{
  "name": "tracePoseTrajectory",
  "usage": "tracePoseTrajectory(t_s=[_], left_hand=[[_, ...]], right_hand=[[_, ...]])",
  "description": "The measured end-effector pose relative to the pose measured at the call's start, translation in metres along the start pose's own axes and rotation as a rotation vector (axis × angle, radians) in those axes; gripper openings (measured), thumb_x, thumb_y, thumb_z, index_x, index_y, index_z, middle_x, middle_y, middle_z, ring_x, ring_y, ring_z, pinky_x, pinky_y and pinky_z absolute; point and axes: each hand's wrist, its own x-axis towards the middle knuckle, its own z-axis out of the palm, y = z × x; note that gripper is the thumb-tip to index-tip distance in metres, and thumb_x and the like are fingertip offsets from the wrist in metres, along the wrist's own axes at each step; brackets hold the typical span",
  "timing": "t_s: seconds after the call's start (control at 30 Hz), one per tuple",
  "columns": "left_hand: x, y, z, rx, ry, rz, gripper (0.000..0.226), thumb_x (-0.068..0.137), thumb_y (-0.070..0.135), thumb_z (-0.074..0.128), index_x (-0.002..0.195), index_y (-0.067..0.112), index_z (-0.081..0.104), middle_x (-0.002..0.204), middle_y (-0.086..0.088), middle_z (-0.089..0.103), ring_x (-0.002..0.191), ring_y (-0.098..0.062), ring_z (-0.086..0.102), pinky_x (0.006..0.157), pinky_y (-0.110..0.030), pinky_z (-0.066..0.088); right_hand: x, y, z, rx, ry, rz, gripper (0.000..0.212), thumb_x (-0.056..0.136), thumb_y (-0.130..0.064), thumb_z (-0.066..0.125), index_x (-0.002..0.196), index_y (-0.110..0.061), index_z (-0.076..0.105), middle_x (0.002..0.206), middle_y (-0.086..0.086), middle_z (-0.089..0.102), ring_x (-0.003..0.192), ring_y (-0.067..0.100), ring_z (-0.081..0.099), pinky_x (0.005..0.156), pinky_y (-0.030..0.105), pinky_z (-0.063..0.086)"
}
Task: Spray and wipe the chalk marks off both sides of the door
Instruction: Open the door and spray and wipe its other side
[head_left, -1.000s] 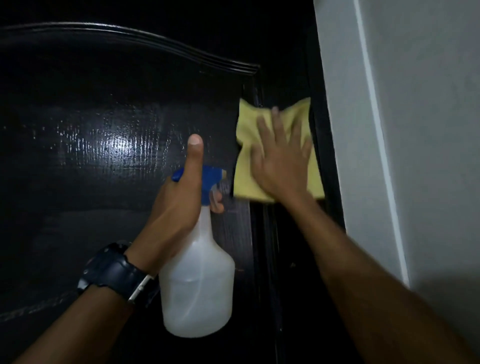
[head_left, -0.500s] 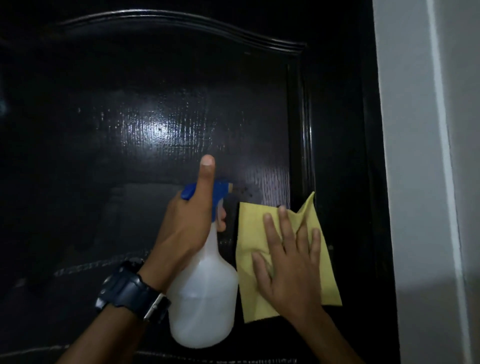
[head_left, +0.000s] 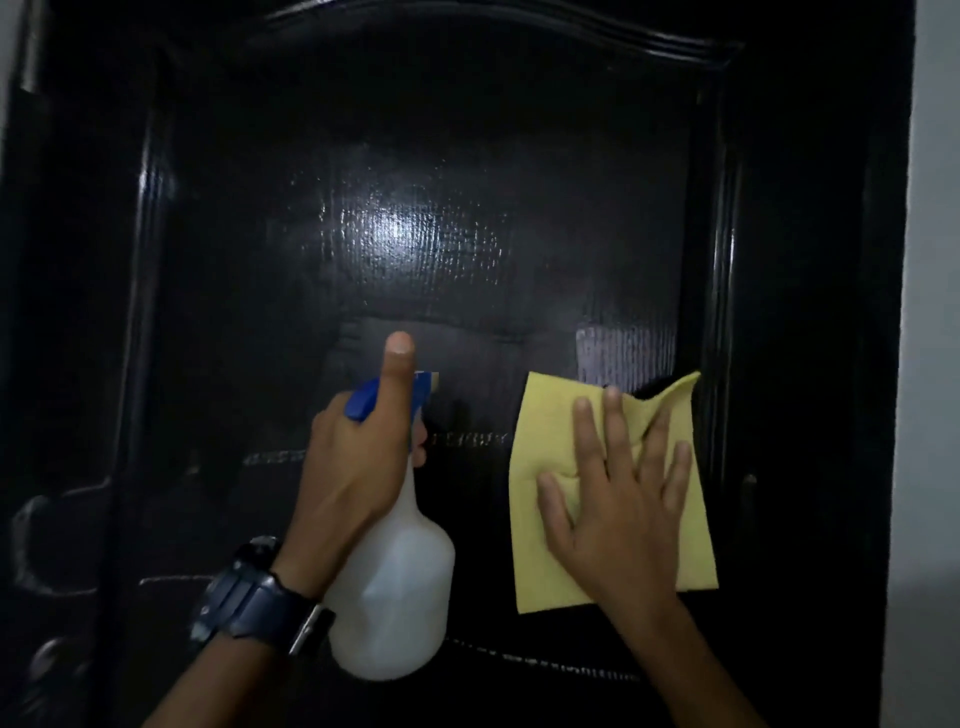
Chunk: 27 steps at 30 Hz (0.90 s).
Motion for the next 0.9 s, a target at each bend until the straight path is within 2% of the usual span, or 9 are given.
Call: tracePoseTrajectory(t_s=[0.07,0.2,0.3,0.37,0.53,0.6,0.77,0.83,0.9], left_hand=[[0.003,0.003,0.002,0.001,0.029,0.019,0.093,0.081,0.086,0.024,0.074,0.006,0.071,0.061,-0.010,0.066,0.053,-0.009,0.061,0.063,-0.030,0.044],[0.015,0.004,0.005,-0.062,0.048,0.076,0.077,0.081,0.089,0.032,0.073,0.026,0.076,0.064,-0.009,0.067,0.060,-0.011,0.066,0.067,-0.028,0.047],[0.016,-0.001,0.005,-0.098,0.089,0.056,0.087,0.082,0.087,0.034,0.077,0.009,0.072,0.059,-0.007,0.065,0.057,-0.019,0.064,0.065,-0.033,0.049],[0.018,-0.005,0.003,-0.101,0.107,0.045,0.093,0.080,0.084,0.035,0.080,-0.003,0.066,0.056,-0.004,0.061,0.053,-0.015,0.060,0.062,-0.032,0.048],[0.018,-0.022,-0.014,-0.035,0.101,0.043,0.084,0.077,0.087,0.033,0.080,0.016,0.077,0.058,-0.004,0.066,0.062,-0.014,0.067,0.073,-0.035,0.051],[0.015,-0.025,-0.022,-0.038,0.091,0.017,0.084,0.074,0.089,0.034,0.085,0.018,0.078,0.057,-0.002,0.064,0.060,-0.014,0.065,0.073,-0.038,0.053],[0.019,-0.031,-0.034,-0.050,0.165,-0.012,0.091,0.083,0.086,0.039,0.087,0.001,0.071,0.055,0.000,0.060,0.057,-0.014,0.062,0.069,-0.040,0.053],[0.020,-0.036,-0.041,0.016,0.172,0.014,0.088,0.086,0.084,0.036,0.083,0.005,0.074,0.056,-0.002,0.063,0.060,-0.014,0.065,0.073,-0.036,0.054],[0.017,-0.042,-0.049,0.022,0.165,-0.025,0.075,0.088,0.081,0.036,0.082,0.019,0.077,0.061,-0.008,0.065,0.062,-0.014,0.066,0.073,-0.035,0.054]], right_hand=[[0.049,0.000,-0.009,0.008,0.038,-0.006,0.077,0.097,-0.061,0.039,0.161,-0.024,0.018,0.169,0.000,0.004,0.154,0.037,-0.003,0.120,0.065,0.007],[0.103,-0.009,-0.019,0.024,0.069,0.082,0.075,0.100,-0.061,0.031,0.162,-0.023,0.010,0.170,0.001,-0.002,0.154,0.037,-0.006,0.121,0.063,0.004],[0.085,-0.014,-0.011,0.007,0.080,0.074,0.075,0.101,-0.061,0.029,0.162,-0.022,0.011,0.169,0.002,-0.001,0.155,0.036,-0.005,0.122,0.061,0.006],[0.067,-0.016,-0.007,0.008,0.075,0.029,0.075,0.100,-0.061,0.031,0.162,-0.021,0.014,0.169,0.003,0.002,0.155,0.036,-0.004,0.122,0.061,0.006],[0.001,-0.028,0.006,-0.027,0.034,-0.053,0.077,0.096,-0.059,0.043,0.160,-0.020,0.023,0.168,0.005,0.013,0.154,0.038,0.003,0.120,0.064,0.012],[0.024,-0.037,0.004,-0.036,0.053,-0.091,0.077,0.096,-0.059,0.039,0.160,-0.019,0.023,0.169,0.006,0.011,0.154,0.040,0.002,0.119,0.065,0.011],[0.131,-0.078,-0.013,0.016,0.059,-0.079,0.076,0.100,-0.061,0.025,0.161,-0.017,0.013,0.169,0.006,0.001,0.153,0.042,-0.002,0.120,0.064,0.002],[0.129,-0.084,-0.008,0.013,0.066,-0.072,0.075,0.102,-0.061,0.023,0.161,-0.017,0.011,0.169,0.007,0.001,0.153,0.041,-0.003,0.121,0.062,0.002],[0.107,-0.084,-0.001,0.023,0.070,-0.099,0.075,0.102,-0.061,0.024,0.161,-0.017,0.012,0.169,0.006,0.001,0.154,0.041,-0.003,0.121,0.061,0.002]])
